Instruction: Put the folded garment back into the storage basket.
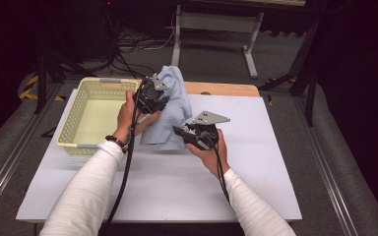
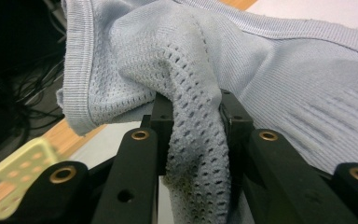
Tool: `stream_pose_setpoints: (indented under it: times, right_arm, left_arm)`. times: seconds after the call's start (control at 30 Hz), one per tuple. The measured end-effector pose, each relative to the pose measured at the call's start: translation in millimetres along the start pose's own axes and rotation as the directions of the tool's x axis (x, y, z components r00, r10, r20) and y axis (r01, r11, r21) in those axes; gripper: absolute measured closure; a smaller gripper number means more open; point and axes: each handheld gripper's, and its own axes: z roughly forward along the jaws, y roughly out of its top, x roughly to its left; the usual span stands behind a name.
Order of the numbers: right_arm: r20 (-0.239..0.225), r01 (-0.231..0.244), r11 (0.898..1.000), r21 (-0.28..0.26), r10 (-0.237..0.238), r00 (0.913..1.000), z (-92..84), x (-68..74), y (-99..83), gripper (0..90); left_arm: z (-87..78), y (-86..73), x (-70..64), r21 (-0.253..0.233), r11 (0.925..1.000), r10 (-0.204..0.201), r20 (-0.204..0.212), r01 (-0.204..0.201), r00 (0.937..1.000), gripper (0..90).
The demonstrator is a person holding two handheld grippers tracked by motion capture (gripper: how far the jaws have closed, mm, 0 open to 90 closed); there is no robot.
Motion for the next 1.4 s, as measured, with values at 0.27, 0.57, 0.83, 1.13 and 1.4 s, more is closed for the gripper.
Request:
stream_pose_setpoints:
  times: [0.27, 0.57, 0.83, 1.13, 1.4]
  right_arm:
    - [-0.043, -0.018, 1.000, -0.010, 0.017, 0.9989, 26.2, 9.7, 14.2, 70.8]
    - [-0.069, -0.044, 0.999, -0.003, 0.043, 0.9967, 56.3, 21.2, 26.2, 70.7]
    - [-0.093, -0.053, 0.998, 0.022, 0.055, 0.9941, 87.3, 37.2, 28.1, 70.4]
    - [-0.119, -0.052, 0.998, 0.041, 0.056, 0.9914, 111.8, 56.8, 36.4, 69.8]
    - [-0.149, -0.028, 0.997, 0.077, 0.039, 0.9881, 136.5, 77.5, 39.2, 67.2]
  left_arm:
    - [-15.0, -9.4, 24.1, 0.025, 0.9995, -0.017, -0.054, 0.018, 0.9984, 72.6]
    - [-19.2, -22.3, 49.1, 0.040, 0.9975, -0.053, -0.095, 0.057, 0.9940, 72.5]
    - [-20.1, -41.4, 69.8, 0.090, 0.9889, -0.105, -0.134, 0.118, 0.9854, 72.4]
    - [-27.3, -59.6, 88.4, 0.128, 0.9802, -0.126, -0.184, 0.151, 0.9749, 72.3]
    - [-31.0, -82.4, 106.7, 0.189, 0.9666, -0.132, -0.216, 0.174, 0.9675, 72.4]
